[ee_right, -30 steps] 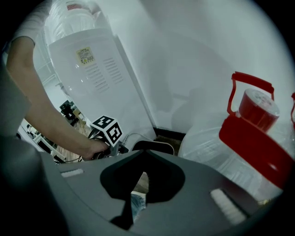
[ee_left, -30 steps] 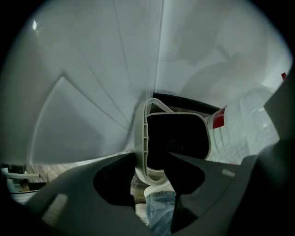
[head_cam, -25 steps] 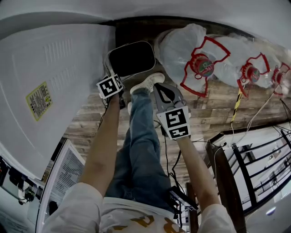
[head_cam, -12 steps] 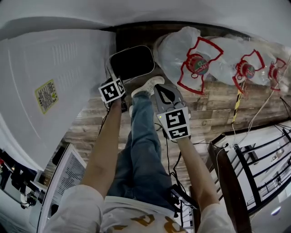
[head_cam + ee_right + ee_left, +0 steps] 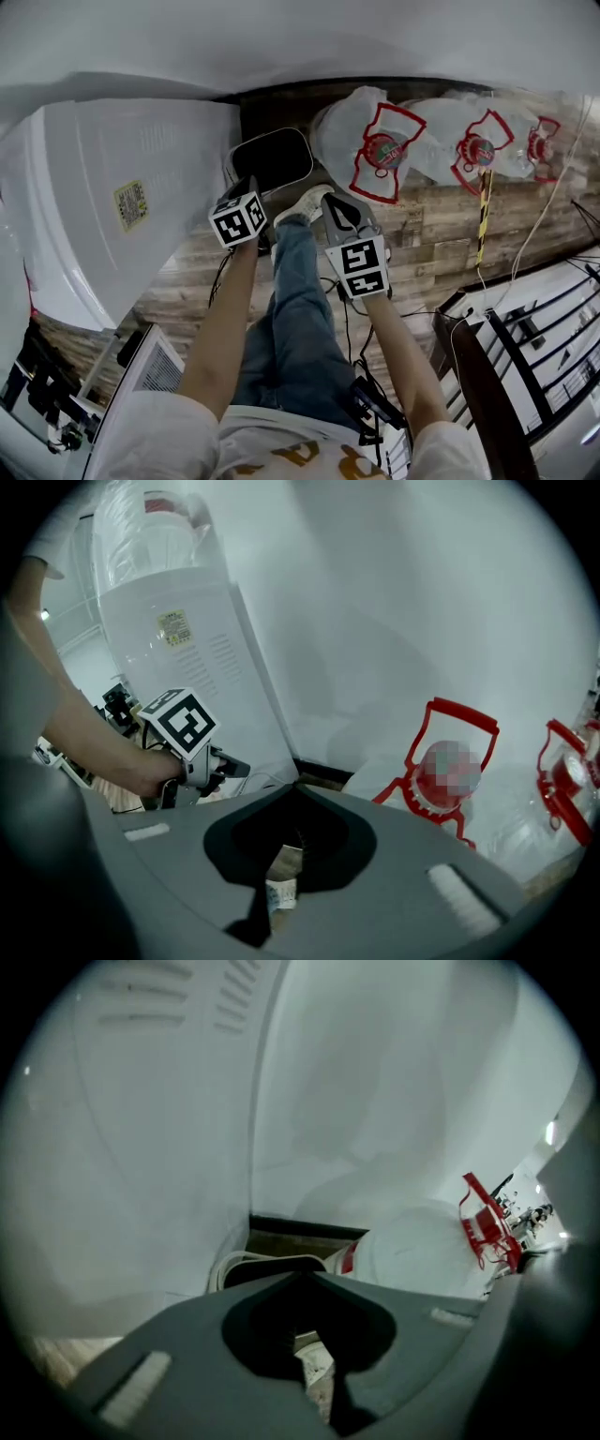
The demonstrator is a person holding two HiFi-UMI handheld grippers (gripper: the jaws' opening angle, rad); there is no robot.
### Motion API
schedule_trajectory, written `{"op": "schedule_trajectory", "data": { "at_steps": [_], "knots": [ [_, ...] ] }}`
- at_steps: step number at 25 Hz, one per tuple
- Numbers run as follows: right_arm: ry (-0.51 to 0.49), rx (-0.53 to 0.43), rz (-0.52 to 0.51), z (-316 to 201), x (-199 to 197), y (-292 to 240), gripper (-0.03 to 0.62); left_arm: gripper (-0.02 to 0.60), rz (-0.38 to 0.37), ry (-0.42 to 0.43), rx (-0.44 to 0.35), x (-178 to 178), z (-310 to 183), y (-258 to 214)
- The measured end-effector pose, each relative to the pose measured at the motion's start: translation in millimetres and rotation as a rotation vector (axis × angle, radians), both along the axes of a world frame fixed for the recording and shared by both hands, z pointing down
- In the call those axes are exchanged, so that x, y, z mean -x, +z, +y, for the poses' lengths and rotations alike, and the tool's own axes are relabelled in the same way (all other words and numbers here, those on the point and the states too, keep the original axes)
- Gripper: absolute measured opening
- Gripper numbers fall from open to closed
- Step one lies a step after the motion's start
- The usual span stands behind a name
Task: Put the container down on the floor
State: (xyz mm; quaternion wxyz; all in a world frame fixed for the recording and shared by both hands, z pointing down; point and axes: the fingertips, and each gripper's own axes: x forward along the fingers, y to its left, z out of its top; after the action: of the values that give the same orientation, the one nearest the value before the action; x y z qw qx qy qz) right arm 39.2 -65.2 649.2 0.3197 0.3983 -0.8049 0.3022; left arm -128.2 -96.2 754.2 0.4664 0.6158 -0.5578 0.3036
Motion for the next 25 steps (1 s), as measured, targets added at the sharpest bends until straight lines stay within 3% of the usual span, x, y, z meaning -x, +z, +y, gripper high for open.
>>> {"op": "schedule_trajectory", "data": {
  "at_steps": [6, 13, 25],
  "knots": [
    [-0.009, -0.027, 0.005, -4.3, -5.7, -26.4, 0.028, 0.002, 0.015, 0.116, -0.075, -21.6, -10.7, -44.8],
    [-0.001, -0.062, 0.024, -2.4, -13.6, -70.9, 0.028, 0.002, 0.085, 0.100, -0.124, -20.8, -1.3, -106.0],
    [-0.043, -0.171, 0.107, 9.7, -23.3, -169.7, 0.028, 0.000, 0.155, 0.191, -0.235, -36.5, 21.8, -219.6]
  ]
}}
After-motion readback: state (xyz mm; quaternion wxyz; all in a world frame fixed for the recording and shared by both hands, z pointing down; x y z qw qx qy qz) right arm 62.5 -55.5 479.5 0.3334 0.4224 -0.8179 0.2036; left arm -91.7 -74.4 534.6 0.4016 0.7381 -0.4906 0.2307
